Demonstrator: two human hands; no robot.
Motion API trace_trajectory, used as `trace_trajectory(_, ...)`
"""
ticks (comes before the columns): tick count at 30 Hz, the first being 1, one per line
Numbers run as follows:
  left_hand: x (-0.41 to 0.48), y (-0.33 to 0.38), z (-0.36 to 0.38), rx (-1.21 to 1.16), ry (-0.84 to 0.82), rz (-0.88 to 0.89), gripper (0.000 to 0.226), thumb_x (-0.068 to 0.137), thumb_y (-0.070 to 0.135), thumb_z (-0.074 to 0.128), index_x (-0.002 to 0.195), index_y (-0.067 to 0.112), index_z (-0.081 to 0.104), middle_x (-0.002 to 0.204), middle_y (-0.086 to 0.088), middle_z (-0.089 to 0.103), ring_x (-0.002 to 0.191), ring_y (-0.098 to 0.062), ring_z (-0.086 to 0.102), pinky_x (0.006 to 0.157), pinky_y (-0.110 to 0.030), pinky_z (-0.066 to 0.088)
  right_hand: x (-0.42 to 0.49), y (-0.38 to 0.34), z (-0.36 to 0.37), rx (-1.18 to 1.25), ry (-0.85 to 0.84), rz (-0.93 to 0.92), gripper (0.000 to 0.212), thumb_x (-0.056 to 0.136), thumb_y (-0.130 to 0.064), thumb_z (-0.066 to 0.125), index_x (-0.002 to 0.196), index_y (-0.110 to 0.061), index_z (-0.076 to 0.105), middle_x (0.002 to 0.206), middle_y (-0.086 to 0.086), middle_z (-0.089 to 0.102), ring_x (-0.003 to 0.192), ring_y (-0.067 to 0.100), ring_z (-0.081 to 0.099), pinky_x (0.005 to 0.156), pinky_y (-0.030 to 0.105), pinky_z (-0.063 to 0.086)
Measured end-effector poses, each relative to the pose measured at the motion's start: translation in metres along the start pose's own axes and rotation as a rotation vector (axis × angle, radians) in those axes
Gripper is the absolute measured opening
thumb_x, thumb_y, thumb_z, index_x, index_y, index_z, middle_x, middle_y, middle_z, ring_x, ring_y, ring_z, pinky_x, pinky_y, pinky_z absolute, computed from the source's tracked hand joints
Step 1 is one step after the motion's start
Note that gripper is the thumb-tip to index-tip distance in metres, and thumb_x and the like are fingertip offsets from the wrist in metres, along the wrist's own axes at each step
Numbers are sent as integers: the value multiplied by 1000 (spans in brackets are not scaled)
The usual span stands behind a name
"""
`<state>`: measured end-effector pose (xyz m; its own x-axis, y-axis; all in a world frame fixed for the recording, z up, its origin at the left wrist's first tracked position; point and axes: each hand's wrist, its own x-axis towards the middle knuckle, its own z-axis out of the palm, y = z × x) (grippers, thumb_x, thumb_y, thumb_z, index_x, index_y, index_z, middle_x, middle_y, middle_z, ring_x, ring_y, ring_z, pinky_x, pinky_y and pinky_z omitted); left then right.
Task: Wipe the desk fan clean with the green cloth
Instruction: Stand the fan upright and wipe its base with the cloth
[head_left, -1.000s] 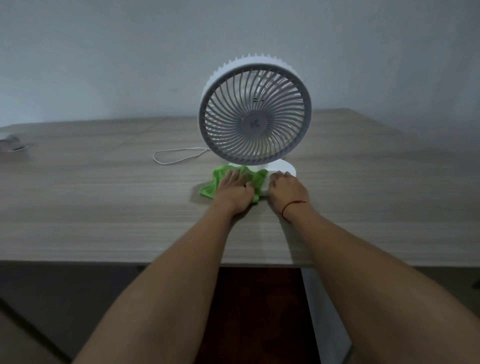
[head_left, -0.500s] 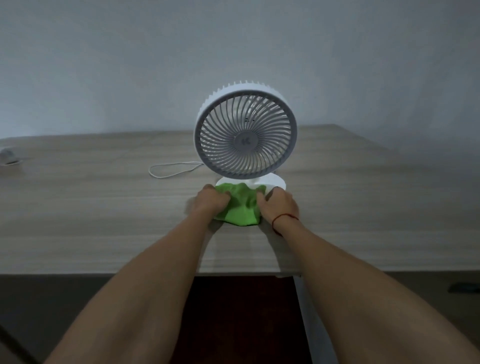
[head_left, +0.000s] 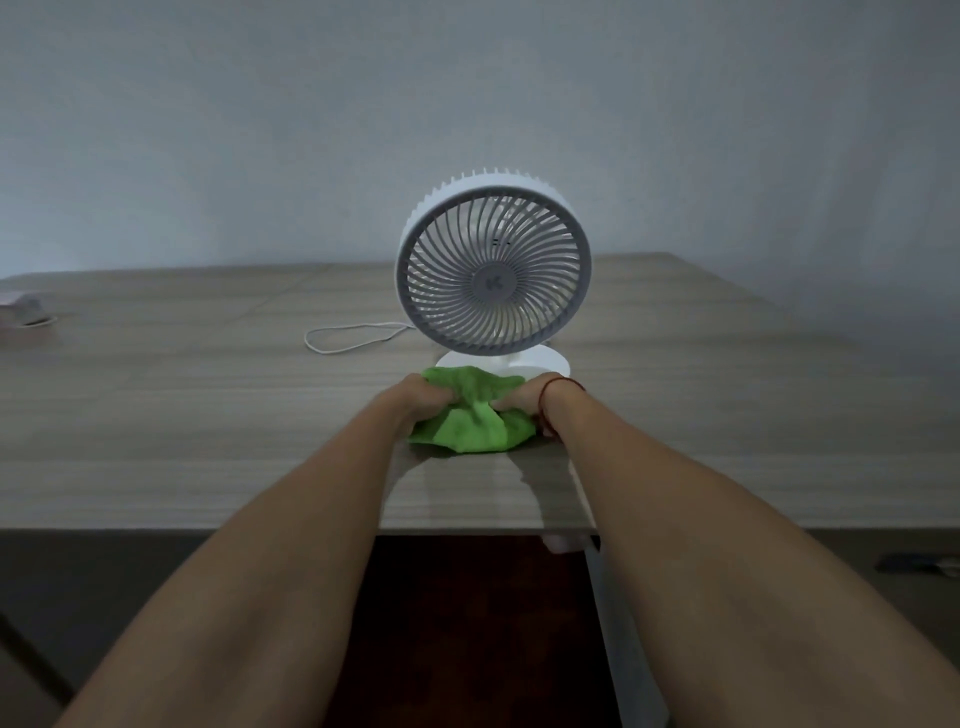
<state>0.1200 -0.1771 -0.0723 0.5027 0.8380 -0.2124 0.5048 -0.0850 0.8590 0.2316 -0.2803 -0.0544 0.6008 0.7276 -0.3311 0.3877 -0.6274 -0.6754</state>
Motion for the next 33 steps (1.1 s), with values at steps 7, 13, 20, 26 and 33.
trace_trajectory(7,-5,-5,2,-133,-19,22,48,75,9,73,120,3,57,113,-10,64,97,-26,63,80,-34,55,-9,6,9,209,109,-100,36,93,-22,51,122,-2,54,128,13,57,120,28,55,105,38,44)
trace_trajectory(13,-15,-6,4,-294,-125,-23,40,83,2,56,123,10,53,115,-21,63,98,-37,64,59,-43,57,42,24,19,472,39,-43,84,53,-43,79,125,-6,51,122,10,62,110,29,63,98,44,51)
trace_trajectory(20,-13,-2,7,-482,-123,-60,32,88,18,60,119,9,59,110,-17,70,85,-30,69,67,-40,58,24,17,17,625,123,-138,60,56,-22,71,112,-7,59,107,13,69,97,31,68,91,47,56)
trace_trajectory(26,3,7,30,-529,84,95,55,79,-8,64,126,12,45,93,-9,62,75,-21,63,61,-33,55,15,32,-4,671,314,-221,32,82,3,53,112,-8,55,92,7,60,87,24,58,67,28,50)
trace_trajectory(33,27,6,46,-369,257,242,52,74,-4,72,119,11,50,96,-9,65,94,-28,65,67,-32,54,53,40,-18,563,526,-122,36,83,-6,59,119,-11,60,123,13,62,109,30,61,85,27,47)
